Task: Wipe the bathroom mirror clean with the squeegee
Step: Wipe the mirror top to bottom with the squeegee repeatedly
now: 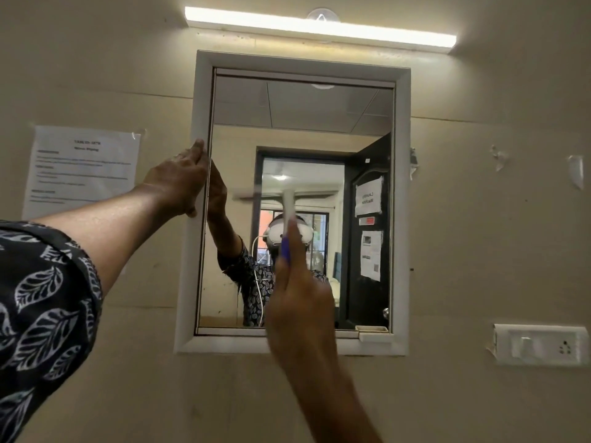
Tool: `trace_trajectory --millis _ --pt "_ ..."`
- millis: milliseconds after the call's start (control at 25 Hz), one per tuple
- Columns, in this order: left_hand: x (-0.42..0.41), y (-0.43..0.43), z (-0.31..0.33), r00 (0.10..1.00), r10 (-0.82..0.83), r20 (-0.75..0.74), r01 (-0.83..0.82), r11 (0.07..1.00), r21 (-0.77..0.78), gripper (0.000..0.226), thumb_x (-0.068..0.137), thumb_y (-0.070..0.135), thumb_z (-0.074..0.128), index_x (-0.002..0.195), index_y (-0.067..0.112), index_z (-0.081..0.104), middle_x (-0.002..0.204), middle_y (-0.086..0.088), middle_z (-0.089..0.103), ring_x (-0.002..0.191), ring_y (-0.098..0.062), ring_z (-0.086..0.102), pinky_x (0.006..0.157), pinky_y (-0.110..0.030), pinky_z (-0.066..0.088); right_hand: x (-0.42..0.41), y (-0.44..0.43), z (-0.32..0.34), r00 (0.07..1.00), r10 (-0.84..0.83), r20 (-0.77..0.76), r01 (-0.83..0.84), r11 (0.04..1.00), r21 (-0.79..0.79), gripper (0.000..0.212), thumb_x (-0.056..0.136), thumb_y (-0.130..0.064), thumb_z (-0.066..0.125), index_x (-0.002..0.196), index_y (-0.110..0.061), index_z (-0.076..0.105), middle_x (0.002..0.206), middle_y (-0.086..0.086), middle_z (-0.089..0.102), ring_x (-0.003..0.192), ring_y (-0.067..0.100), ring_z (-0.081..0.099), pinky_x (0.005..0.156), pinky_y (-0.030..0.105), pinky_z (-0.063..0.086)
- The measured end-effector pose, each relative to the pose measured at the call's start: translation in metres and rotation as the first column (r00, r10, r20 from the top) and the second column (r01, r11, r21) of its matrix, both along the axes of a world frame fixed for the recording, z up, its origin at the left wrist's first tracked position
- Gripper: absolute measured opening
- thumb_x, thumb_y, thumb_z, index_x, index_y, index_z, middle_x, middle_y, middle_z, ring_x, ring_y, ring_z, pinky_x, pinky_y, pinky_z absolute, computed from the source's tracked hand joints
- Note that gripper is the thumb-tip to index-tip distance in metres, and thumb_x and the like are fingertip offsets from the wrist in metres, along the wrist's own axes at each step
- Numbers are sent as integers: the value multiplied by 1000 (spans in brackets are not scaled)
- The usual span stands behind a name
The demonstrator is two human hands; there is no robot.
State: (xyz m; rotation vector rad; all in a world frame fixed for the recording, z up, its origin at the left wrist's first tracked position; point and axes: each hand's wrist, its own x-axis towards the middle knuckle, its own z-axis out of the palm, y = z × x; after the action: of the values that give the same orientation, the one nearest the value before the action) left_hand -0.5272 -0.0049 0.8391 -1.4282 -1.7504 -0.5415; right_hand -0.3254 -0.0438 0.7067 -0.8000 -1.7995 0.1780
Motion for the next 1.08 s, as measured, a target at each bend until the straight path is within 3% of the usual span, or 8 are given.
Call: trace_trajectory --millis 80,200,440,720,880,1000,1080 --pt "1 2 0 1000 13 3 -13 1000 -9 105 71 0 74 148 4 3 158 -11 -3 145 -28 8 115 -37 19 1 17 42 997 -52 -50 58 990 128 56 101 -27 28 143 -44 -5 69 -3 47 54 3 46 49 14 43" --pt "-4 5 0 999 39 -36 -40 999 -32 109 69 2 76 148 4 1 158 -10 -4 145 -28 8 115 -38 20 1 37 106 984 -82 -155 121 957 262 53 101 -21 34 148 -30 12 56 -3 44 41 5 42 32 12 34" --pt "-9 9 2 999 17 -41 -17 1000 -20 110 69 2 77 149 5 2 158 -10 -3 145 -28 8 115 -39 21 4 54 151 989 -65 -134 95 967 238 56 100 -19 34 149 -30 8 68 1 52 53 13 50 51 30 50" --pt "-15 12 3 999 -6 -34 6 1000 -27 113 65 5 80 149 6 4 158 -8 -2 145 -29 10 114 -43 23 -9 46 177 984 -30 -176 59 985 159 65 96 -9 34 149 -31 5 115 15 57 51 7 46 26 9 30" --pt "-14 11 2 999 -13 -33 13 1000 -23 113 63 4 81 148 5 6 158 -9 0 143 -32 14 112 -47 28 -4 39 182 990 -63 -130 78 991 109 63 93 -9 35 147 -31 13 104 10 55 61 10 54 38 15 41" --pt "-14 11 2 999 -12 -51 11 1000 -16 114 62 3 81 148 4 6 158 -11 2 142 -36 16 111 -49 29 3 33 175 987 -94 -131 101 994 48 60 90 -9 33 145 -29 22 85 5 56 60 12 57 36 15 42" --pt "-16 13 2 998 -1 -69 1 1000 -2 113 62 4 81 148 2 7 157 -12 2 141 -37 18 109 -51 32 4 26 166 984 -175 -25 176 982 65 54 92 -9 33 144 -23 26 82 3 52 61 9 56 33 12 40"
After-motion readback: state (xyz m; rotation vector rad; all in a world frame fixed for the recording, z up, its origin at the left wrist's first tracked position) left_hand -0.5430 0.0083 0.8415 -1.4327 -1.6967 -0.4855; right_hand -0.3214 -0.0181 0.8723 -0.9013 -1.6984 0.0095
